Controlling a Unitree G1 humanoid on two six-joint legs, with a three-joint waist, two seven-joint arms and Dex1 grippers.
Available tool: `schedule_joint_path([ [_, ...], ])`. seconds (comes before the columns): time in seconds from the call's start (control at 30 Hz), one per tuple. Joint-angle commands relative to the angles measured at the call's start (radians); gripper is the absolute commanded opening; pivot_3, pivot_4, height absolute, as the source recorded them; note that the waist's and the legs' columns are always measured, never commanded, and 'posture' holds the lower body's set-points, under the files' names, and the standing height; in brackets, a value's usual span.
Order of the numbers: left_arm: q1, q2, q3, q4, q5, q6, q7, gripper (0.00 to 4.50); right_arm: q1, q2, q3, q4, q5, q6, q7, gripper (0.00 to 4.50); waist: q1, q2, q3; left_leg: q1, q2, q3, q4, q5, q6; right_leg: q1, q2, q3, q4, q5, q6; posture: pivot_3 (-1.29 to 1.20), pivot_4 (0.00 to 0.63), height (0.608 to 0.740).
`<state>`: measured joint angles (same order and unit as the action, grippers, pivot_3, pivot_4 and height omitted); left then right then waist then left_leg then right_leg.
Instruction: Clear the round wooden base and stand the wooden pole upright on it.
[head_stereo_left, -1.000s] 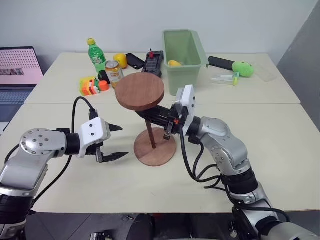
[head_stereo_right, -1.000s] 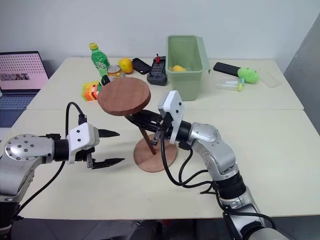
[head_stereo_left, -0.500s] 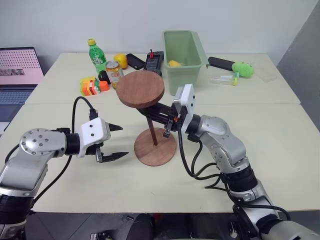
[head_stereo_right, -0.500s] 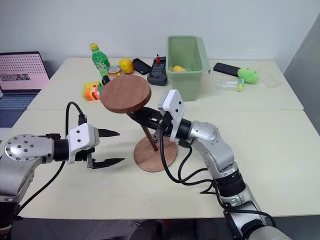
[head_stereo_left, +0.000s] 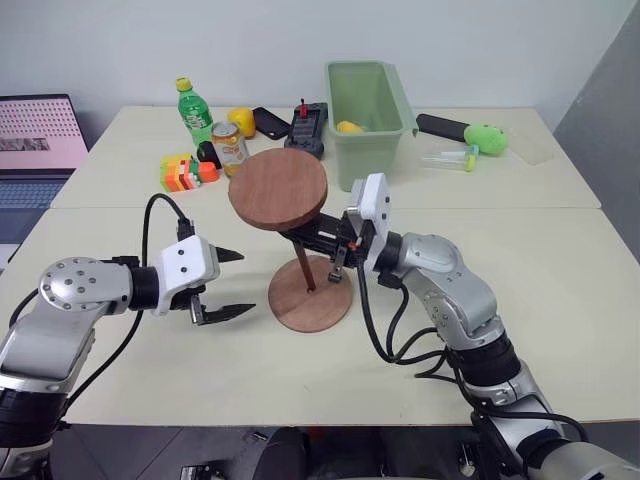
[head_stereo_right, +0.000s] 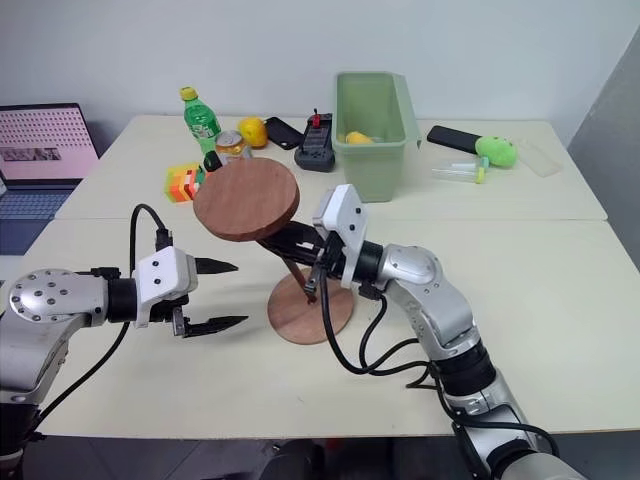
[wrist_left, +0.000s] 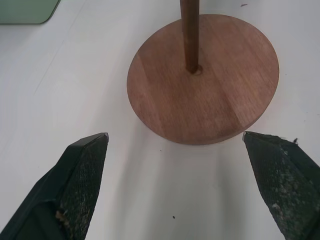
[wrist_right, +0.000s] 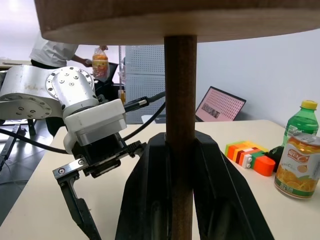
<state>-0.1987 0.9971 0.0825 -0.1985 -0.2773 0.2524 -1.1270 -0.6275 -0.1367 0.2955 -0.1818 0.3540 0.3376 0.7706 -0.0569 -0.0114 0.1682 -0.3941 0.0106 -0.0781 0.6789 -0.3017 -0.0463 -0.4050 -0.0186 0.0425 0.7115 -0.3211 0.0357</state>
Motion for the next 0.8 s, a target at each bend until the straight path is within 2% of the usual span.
schedule_joint_path([
  [0.03,-0.014,-0.003,0.007,-0.002,0.000,-0.018,-0.001,4.50,0.031,-0.018,0.037,0.017,-0.024,0.022,0.013,0.21,0.000,0.000,0.000,0.000,0.000,0.000,0.000,0.000,0.000,0.000,0.000,0.000,0.000,0.000,0.000,0.00,0.150,0.740],
  [0.8,-0.017,-0.006,0.013,-0.005,0.006,-0.016,0.004,4.50,0.032,-0.025,0.051,0.033,-0.053,-0.028,0.028,0.21,0.000,0.000,0.000,0.000,0.000,0.000,0.000,0.000,0.000,0.000,0.000,0.000,0.000,0.000,0.000,0.00,0.150,0.740],
])
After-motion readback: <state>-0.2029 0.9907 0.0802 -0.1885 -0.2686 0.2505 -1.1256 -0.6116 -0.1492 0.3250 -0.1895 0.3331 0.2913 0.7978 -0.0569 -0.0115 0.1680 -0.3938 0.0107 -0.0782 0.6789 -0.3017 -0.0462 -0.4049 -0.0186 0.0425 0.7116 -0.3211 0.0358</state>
